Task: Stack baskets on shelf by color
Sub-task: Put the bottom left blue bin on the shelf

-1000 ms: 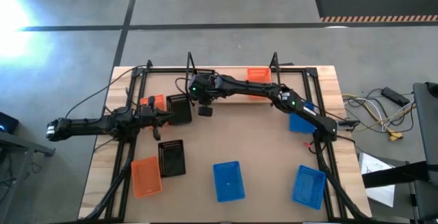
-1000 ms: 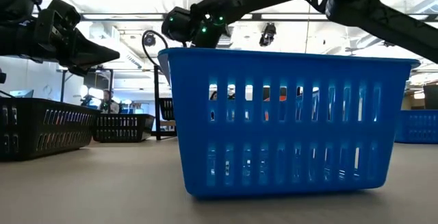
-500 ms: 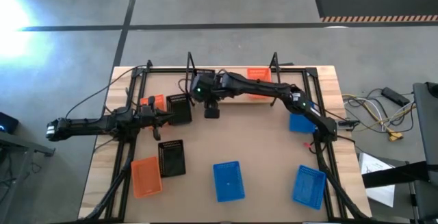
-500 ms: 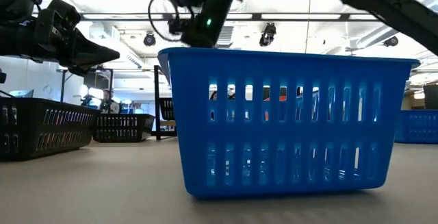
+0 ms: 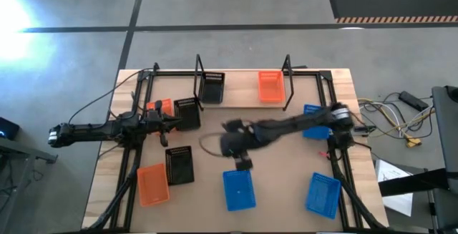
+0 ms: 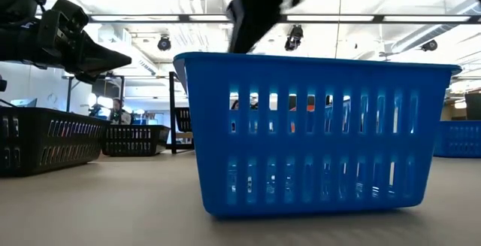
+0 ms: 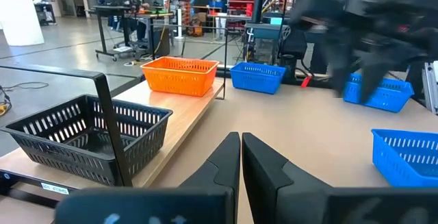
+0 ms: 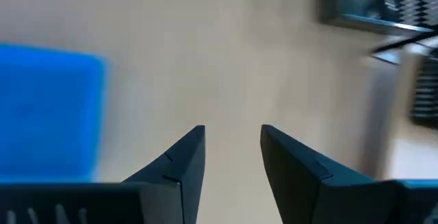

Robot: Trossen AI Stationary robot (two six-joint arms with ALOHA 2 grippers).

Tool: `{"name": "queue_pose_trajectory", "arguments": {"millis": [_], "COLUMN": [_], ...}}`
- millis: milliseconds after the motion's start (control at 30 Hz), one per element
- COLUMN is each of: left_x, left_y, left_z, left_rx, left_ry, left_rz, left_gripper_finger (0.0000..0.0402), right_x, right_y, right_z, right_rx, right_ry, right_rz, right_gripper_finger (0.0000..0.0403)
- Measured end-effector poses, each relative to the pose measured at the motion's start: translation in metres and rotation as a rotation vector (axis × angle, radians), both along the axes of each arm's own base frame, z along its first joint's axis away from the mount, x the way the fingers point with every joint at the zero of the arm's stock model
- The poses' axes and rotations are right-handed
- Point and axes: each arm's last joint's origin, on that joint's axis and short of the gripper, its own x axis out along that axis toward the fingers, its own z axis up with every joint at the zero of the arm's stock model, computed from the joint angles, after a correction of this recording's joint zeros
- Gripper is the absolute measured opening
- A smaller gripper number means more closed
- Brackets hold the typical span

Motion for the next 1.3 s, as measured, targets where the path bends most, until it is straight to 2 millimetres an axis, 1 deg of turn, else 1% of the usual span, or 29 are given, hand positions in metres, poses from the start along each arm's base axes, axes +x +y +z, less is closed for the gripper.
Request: {"name": "queue_pose_trajectory", "arguments": {"millis": [133,233,333,467,567,667,733,867,1000,1133,1200,1300], "left_x": [0.000,0.000,0.000,0.000,0.000,0.000,0.000,0.000,0.000,0.000,0.001,0.000], "left_y": [0.000,0.000,0.000,0.000,0.000,0.000,0.000,0.000,0.000,0.000,0.000,0.000], "left_z": [0.000,0.000,0.000,0.000,0.000,0.000,0.000,0.000,0.000,-0.001,-0.001,-0.001], "left_rx": [0.000,0.000,0.000,0.000,0.000,0.000,0.000,0.000,0.000,0.000,0.000,-0.001], "left_ry": [0.001,0.001,0.001,0.001,0.001,0.001,0.001,0.001,0.004,0.008,0.009,0.007], "left_rz": [0.000,0.000,0.000,0.000,0.000,0.000,0.000,0.000,0.000,0.000,0.000,0.000], "left_gripper_finger": [0.0000,0.0000,0.0000,0.0000,0.0000,0.0000,0.0000,0.0000,0.0000,0.0000,0.0000,0.0000], "right_x": [-0.041,-0.071,-0.097,-0.123,-0.134,-0.136,-0.132,-0.123,-0.108,-0.090,-0.083,-0.074], "right_y": [0.037,0.059,0.076,0.093,0.104,0.112,0.118,0.129,0.143,0.156,0.160,0.162], "right_z": [-0.004,-0.004,-0.009,-0.014,-0.022,-0.027,-0.030,-0.039,-0.043,-0.053,-0.057,-0.064], "right_rx": [0.074,0.142,0.198,0.284,0.348,0.397,0.463,0.496,0.459,0.420,0.366,0.240], "right_ry": [-0.096,-0.176,-0.211,-0.209,-0.160,-0.197,-0.265,-0.320,-0.324,-0.275,-0.240,-0.178], "right_rz": [0.026,0.053,0.084,0.121,0.177,0.203,0.186,0.203,0.198,0.186,0.155,0.100], "right_gripper_finger": [0.0134,0.0134,0.0134,0.0134,0.0134,0.0134,0.0134,0.0134,0.0134,0.0134,0.0134,0.0134]}}
